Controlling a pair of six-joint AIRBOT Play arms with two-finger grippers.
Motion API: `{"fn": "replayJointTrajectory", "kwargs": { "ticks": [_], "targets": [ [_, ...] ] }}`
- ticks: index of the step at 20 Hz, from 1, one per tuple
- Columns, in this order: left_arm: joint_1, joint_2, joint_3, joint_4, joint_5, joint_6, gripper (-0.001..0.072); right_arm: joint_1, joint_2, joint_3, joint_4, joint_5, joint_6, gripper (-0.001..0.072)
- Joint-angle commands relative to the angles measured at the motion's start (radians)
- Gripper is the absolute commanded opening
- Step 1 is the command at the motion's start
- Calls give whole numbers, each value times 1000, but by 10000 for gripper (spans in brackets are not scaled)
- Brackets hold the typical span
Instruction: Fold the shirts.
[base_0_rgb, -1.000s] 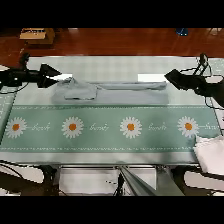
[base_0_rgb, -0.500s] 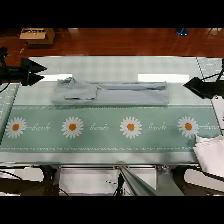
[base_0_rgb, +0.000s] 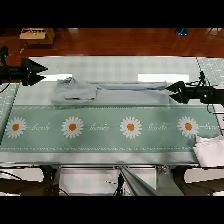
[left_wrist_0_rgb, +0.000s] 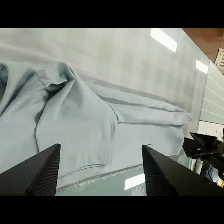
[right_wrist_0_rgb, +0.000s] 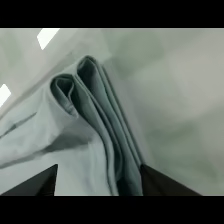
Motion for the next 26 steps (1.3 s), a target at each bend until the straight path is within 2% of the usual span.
{"fn": "replayJointTrajectory", "kwargs": {
  "ticks": [1,3,4,5,7,8,9,10,11,12,13,16,20,24,26],
  "targets": [
    [-11,0,1,0,-3,-1,597,92,-61,0,171,-77,-53,593],
    [-23,0,1,0,-10,-1,597,153,-76,0,289,-146,-112,590],
    [-29,0,1,0,-14,-1,597,182,-76,0,340,-202,-131,560],
    [-34,0,1,0,-18,-1,597,203,-76,0,386,-254,-133,442],
    [-44,0,1,0,-28,-1,597,222,-75,1,458,-311,-163,111],
    [-48,0,1,0,-28,-1,596,227,-71,0,492,-307,-201,38],
    [-53,0,1,0,-28,-1,593,227,-60,1,511,-297,-243,25],
    [-56,0,1,0,-28,-1,504,227,-42,0,510,-287,-270,24],
    [-60,0,1,-1,-34,-1,257,223,-14,1,499,-276,-284,24],
    [-67,0,1,-3,-46,-1,98,218,18,0,485,-269,-285,24],
    [-75,0,1,-4,-56,0,29,212,58,0,468,-260,-285,24],
    [-116,2,1,-5,-116,0,29,197,189,0,391,-235,-245,23],
    [-250,37,-3,-3,-113,-1,28,194,359,0,143,-222,-34,23],
    [-473,62,-17,-4,2,-21,27,195,483,0,-145,-117,202,23],
    [-610,62,-64,-3,120,-41,27,195,538,0,-230,-59,259,23]
  ]
}}
